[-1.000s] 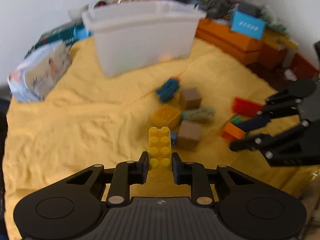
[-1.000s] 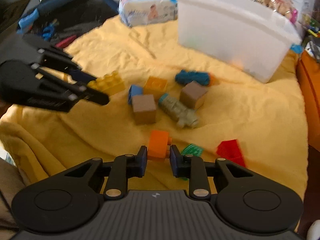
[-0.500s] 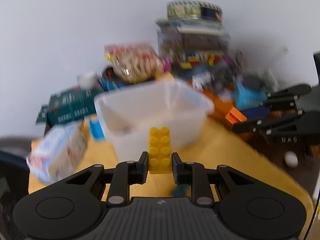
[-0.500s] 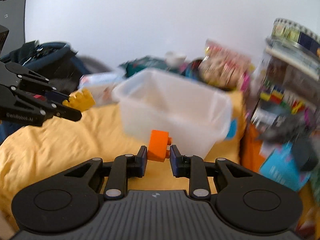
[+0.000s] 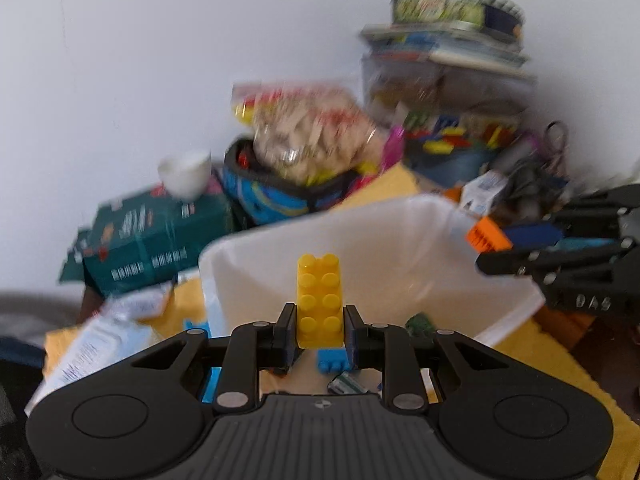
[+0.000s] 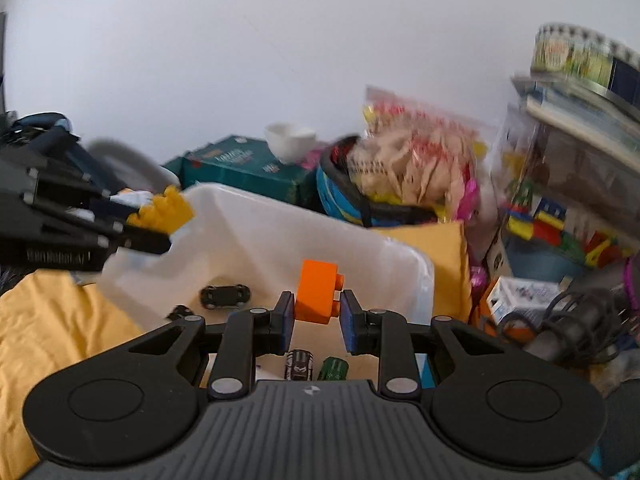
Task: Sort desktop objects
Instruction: 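Carry the yellow brick and orange block over the white bin and release them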
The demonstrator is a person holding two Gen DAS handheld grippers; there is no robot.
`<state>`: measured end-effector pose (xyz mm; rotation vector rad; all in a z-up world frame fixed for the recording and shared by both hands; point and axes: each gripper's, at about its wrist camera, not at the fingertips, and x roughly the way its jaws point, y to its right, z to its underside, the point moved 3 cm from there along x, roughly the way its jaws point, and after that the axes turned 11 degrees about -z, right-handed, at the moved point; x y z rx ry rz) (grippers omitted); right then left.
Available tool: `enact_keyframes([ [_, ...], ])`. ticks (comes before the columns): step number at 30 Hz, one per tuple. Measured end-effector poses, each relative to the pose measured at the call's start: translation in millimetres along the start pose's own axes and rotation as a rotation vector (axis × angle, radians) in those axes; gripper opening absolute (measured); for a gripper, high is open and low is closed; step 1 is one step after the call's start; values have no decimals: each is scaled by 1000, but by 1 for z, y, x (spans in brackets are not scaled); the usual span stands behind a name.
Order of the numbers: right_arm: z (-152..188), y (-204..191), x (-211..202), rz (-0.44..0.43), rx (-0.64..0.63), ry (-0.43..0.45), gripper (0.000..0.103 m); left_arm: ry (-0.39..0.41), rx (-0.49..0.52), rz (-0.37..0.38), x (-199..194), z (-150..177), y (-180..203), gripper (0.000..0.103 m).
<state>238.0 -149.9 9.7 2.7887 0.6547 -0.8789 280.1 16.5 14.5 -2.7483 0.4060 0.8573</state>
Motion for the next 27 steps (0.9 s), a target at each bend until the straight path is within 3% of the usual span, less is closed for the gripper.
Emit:
enact_keyframes([
  [4,8,9,24,3,30,-49,27,-73,-35,-6,29,16,-5,27],
  [12,22,4,37,-7,41,-102,28,-76,-48,9,31,17,-3,27],
  [17,21,3,32,-7,49,-97,35,-59,-69,19,8,12,0,42],
  [20,20,-4,20,-12,43,-79,35,0,-98,30,-24,8,3,52],
  [24,21,-15,3,-9,22,-65,41,105,-103,16,-72,12,6,74],
  [27,24,-25,-11,-20,19,-57,47,125,-82,-7,-97,24,10,79],
])
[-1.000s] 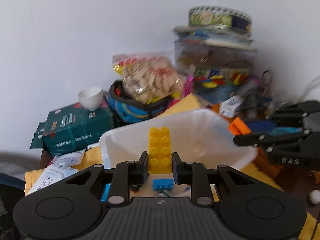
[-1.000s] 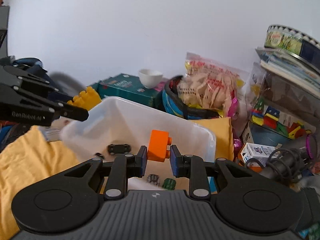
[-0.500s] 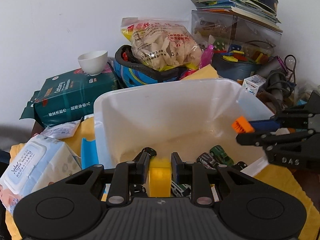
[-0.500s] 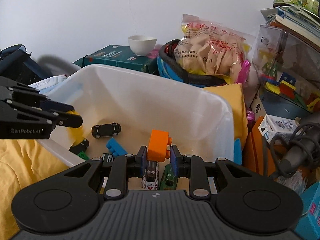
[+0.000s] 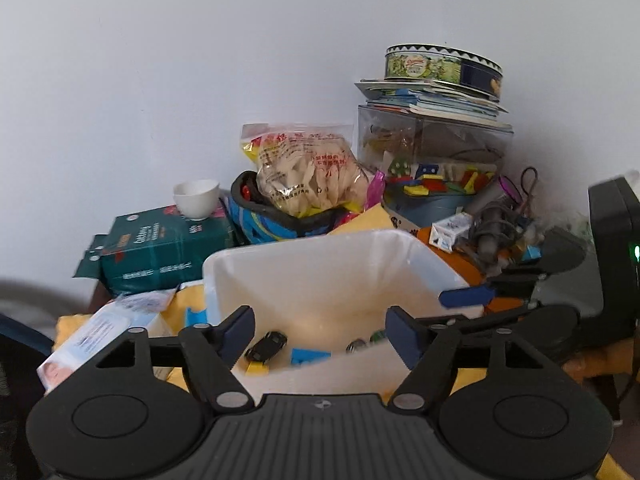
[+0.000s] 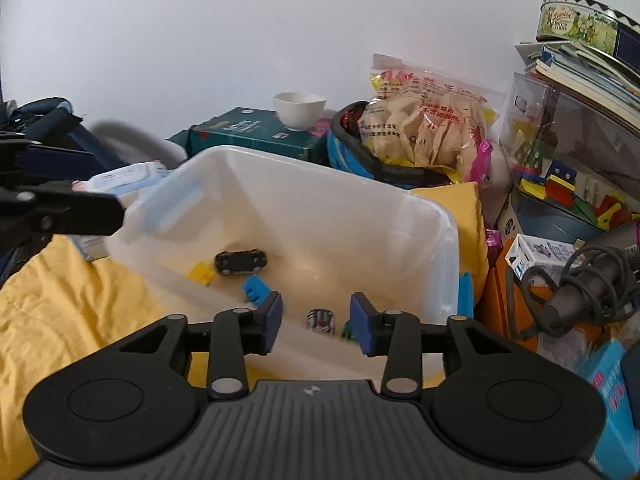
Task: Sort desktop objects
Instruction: 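Carry the yellow brick and orange block over the white bin and release them, then grasp a wooden cube with the left gripper while the right grasps a green patterned block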
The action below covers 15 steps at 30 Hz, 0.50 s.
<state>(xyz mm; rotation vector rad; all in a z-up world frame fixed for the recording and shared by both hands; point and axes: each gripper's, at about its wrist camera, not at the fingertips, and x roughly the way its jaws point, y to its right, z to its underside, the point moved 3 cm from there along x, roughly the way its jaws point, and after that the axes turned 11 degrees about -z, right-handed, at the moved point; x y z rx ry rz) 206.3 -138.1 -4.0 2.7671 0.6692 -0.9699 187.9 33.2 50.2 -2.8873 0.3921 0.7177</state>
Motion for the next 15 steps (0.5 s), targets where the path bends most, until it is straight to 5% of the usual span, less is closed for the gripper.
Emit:
enact_keyframes([
  [2,7,-8,-11,-16,-6,5,59,-34,3,-7,-10,15,0,81],
  [9,68,-30,-30,-98,19,-87,61,-304,-108,16,-13,107,-6,80],
  [15,125,-45,-44,-128,17,-200,47,-463,-118,118,-19,157,17,75],
])
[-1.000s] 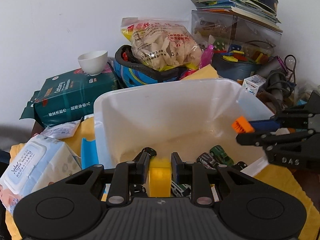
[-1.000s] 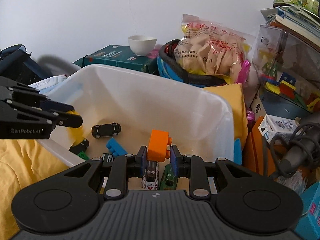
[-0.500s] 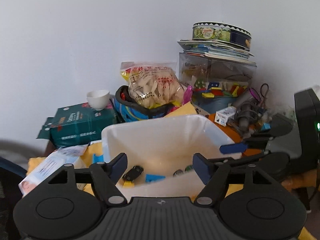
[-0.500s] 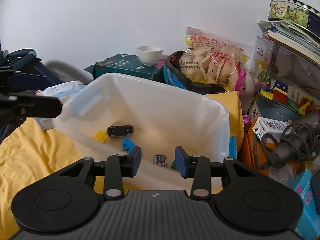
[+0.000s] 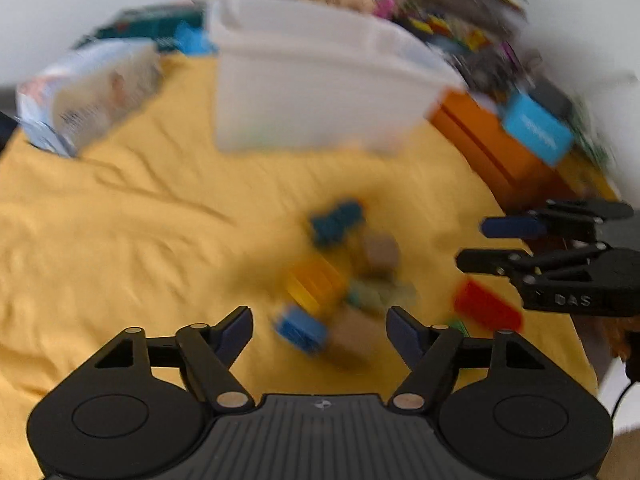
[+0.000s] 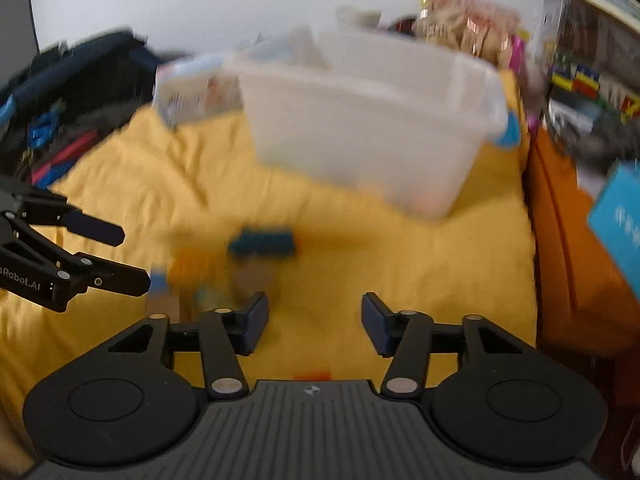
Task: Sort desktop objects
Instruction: 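Grasp a wooden cube with the left gripper while the right grasps a green patterned block, then carry the wooden cube and green block over the white bin and release them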
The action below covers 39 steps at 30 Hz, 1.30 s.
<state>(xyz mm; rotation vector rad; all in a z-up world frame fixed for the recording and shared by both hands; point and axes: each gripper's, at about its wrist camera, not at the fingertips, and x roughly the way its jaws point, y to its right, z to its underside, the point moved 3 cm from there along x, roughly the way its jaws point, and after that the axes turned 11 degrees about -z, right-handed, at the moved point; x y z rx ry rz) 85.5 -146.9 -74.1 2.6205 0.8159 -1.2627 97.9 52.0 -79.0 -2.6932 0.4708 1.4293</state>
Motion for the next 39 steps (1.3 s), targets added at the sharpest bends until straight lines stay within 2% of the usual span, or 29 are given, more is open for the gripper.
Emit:
enact_keyframes([
  [2,12,-2,-5,-1,17,-19,43,-19,33,28,1,7,13,73],
  [4,21,-3,-11,-18,40,-22,38,-16,74,24,2,11,25,69],
  [7,31,-12,-18,-54,33,-39,37,3,102,26,5,10,32,68],
  [12,50,-29,-15,-84,30,-80,37,43,181,-57,20,7,38,60],
  [14,56,-33,-14,-95,34,-78,38,46,194,-54,24,7,39,59],
  [15,58,-34,-14,-95,33,-77,38,54,205,-55,25,8,41,55],
  [16,59,-34,-13,-95,33,-77,38,59,228,-59,27,9,44,40],
  [17,60,-33,-11,-93,37,-81,38,43,250,-69,29,10,46,33],
  [24,57,-32,-1,-101,41,-65,39,-21,267,6,11,40,50,33],
  [27,54,-37,8,-118,26,-56,40,-22,254,-3,5,51,47,34],
  [30,52,-39,19,-116,19,-74,40,-27,220,-3,5,55,45,44],
  [32,54,-40,26,-99,10,-101,39,-26,209,-3,4,56,46,46],
  [34,57,-40,26,-91,-4,-98,38,-14,195,-12,5,56,44,44],
  [35,58,-40,25,-88,-7,-93,27,-11,188,-13,6,55,43,40],
  [36,58,-40,23,-78,-13,-89,27,-2,189,-16,7,54,42,33],
  [39,57,-39,17,-73,-24,-90,26,3,212,-15,6,54,44,32],
])
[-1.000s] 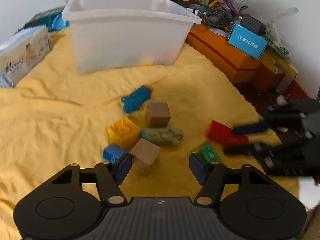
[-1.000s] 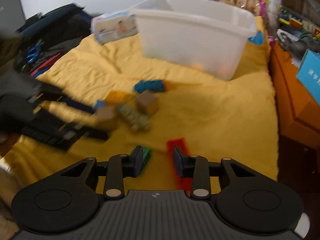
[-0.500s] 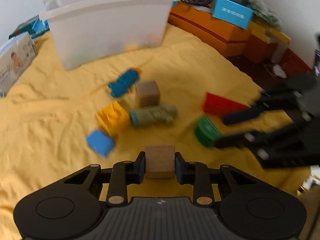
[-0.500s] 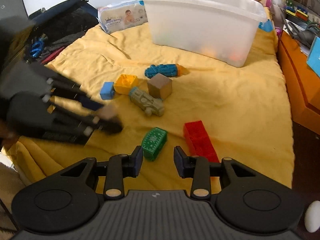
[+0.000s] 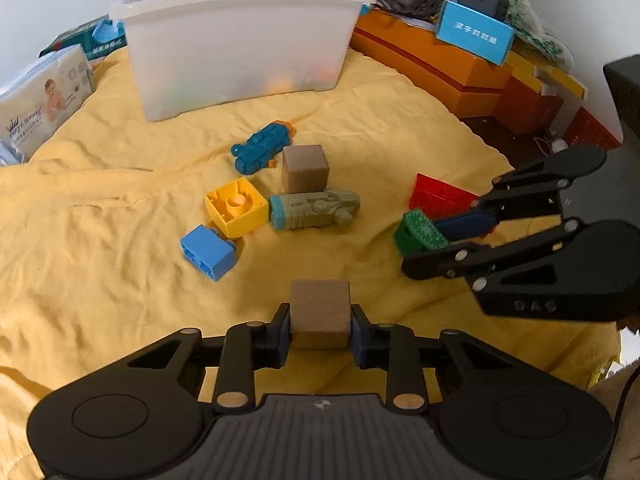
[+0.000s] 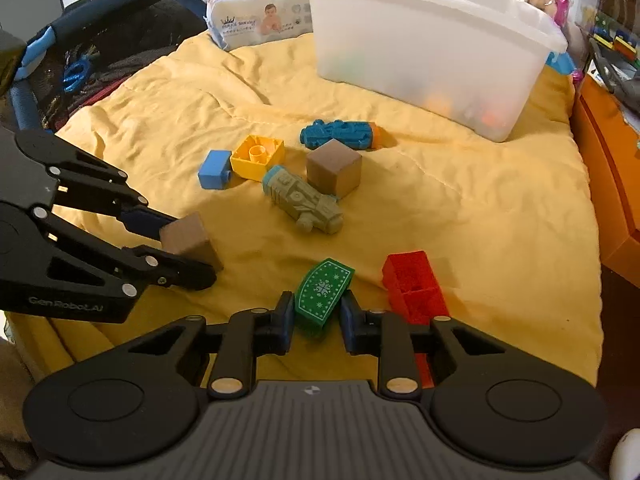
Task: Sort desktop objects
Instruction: 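Carry the wooden cube and green block over the white bin and release them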
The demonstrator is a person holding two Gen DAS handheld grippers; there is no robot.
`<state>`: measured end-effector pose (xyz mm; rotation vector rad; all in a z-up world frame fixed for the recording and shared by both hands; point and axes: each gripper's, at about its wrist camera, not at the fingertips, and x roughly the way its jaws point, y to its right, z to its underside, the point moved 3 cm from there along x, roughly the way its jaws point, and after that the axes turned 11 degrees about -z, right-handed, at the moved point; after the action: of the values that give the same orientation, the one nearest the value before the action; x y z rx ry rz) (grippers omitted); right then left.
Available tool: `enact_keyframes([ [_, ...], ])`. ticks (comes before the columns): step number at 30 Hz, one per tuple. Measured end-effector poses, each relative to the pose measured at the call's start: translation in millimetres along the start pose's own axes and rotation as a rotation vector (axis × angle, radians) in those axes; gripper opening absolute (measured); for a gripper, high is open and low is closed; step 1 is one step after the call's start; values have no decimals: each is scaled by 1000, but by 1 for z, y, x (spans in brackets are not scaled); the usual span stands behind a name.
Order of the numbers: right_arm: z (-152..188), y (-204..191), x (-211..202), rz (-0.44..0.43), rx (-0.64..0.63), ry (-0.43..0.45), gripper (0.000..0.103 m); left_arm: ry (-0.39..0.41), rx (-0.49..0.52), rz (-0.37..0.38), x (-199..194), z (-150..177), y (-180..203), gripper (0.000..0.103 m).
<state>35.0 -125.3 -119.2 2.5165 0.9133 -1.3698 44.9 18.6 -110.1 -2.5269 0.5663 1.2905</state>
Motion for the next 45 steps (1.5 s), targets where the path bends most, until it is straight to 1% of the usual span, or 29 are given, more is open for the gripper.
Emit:
enact_keyframes([
  [2,-1,0,-3,3,-1,6,26,-1,13,5,0,1,1,33],
  [5,5,5,2,0,28,-15,26,1,14,24,-5,-3,-1,32],
  [8,-1,8,-8,-9,39,-3,26,41,37,16,-18,-18,-4,33],
  [11,-19,7,-26,-2,17,53,26,107,50,-6,-36,-44,-12,33],
  [13,-34,9,-38,8,2,92,26,165,45,-22,-50,-65,-19,33],
  [14,-43,11,-44,14,-1,118,26,201,40,-34,-56,-74,-23,33],
  [17,-67,19,-65,8,19,193,26,274,14,-42,-73,-96,-32,33],
  [19,-81,25,-78,23,13,233,26,320,1,-56,-83,-111,-38,33],
  [22,-100,31,-93,53,-13,287,26,376,-13,-82,-94,-133,-49,33],
  [27,-132,47,-106,97,-39,349,27,438,-22,-121,-97,-166,-67,33],
  [31,-154,61,-108,133,-60,377,27,466,-26,-143,-90,-193,-80,33],
  [35,-178,75,-96,153,-86,389,27,478,-43,-146,-71,-219,-92,33],
  [37,-187,85,-86,151,-71,391,27,493,-37,-180,-58,-230,-96,33],
  [38,-192,90,-80,152,-57,391,27,489,-42,-190,-50,-235,-98,33],
  [41,-203,105,-60,168,-13,373,27,457,-90,-166,-24,-245,-104,33],
  [43,-206,114,-46,169,10,355,27,419,-87,-164,-2,-247,-103,33],
  [45,-206,120,-34,167,28,330,27,379,-97,-146,19,-246,-101,33],
])
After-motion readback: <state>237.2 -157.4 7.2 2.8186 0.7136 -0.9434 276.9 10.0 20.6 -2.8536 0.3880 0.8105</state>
